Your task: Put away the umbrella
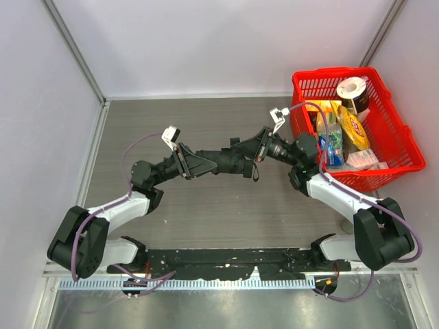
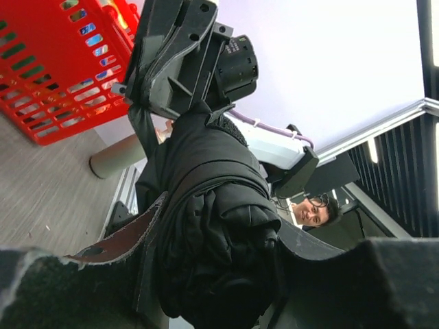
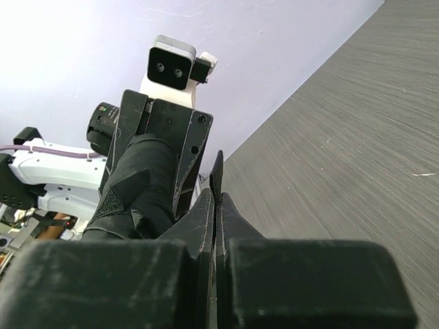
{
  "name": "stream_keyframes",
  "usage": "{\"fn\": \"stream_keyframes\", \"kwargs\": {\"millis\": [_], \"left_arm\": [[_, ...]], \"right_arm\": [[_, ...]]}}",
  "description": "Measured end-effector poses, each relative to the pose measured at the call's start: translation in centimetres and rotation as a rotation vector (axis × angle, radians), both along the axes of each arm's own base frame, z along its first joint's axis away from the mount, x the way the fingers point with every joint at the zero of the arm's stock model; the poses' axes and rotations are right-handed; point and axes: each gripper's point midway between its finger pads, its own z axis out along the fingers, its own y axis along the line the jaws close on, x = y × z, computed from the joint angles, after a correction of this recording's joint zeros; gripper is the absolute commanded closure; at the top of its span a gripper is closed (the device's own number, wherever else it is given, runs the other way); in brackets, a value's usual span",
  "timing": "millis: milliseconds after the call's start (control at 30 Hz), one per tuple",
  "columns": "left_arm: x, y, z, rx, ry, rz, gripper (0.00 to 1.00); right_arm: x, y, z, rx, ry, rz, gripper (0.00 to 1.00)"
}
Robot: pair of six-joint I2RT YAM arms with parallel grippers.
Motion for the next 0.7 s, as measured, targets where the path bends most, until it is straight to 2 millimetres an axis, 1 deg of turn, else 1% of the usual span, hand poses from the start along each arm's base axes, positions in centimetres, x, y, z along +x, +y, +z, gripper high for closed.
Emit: {"fn": "stream_keyframes", "kwargs": {"millis": [100,233,400,500,633,700], "left_arm": [[-0.1,0.0,-1.0,0.017,0.025,0.003,1.00],[-0.1,0.1,-2.3,0.091,0.027,0.028,1.00],[-0.6,0.2,-3.6,0.193,-0.020,0.029,1.00],[-0.2,0.0,-4.5,0.248,-0.029,0.032,1.00],[0.0,0.1,-5.8,0.318,-0.022,0.023,1.00],[-0.2,0.1,-6.6,0.340,-0.005,0.003,1.00]], "right_arm": [[0.2,0.0,-0.3,-0.010,-0.004,-0.007,0.99],[0.2,0.2,-0.5,-0.025,-0.029,-0.016,0.99],[-0.1,0.8,-2.0,-0.109,-0.069,-0.036,0.99],[-0.3,0.7,-2.3,-0.155,-0.103,-0.065,0.99],[-1.1,0.9,-2.9,-0.245,-0.168,-0.129,0.99],[-1.8,1.2,-3.8,-0.290,-0.209,-0.171,0.99]]}}
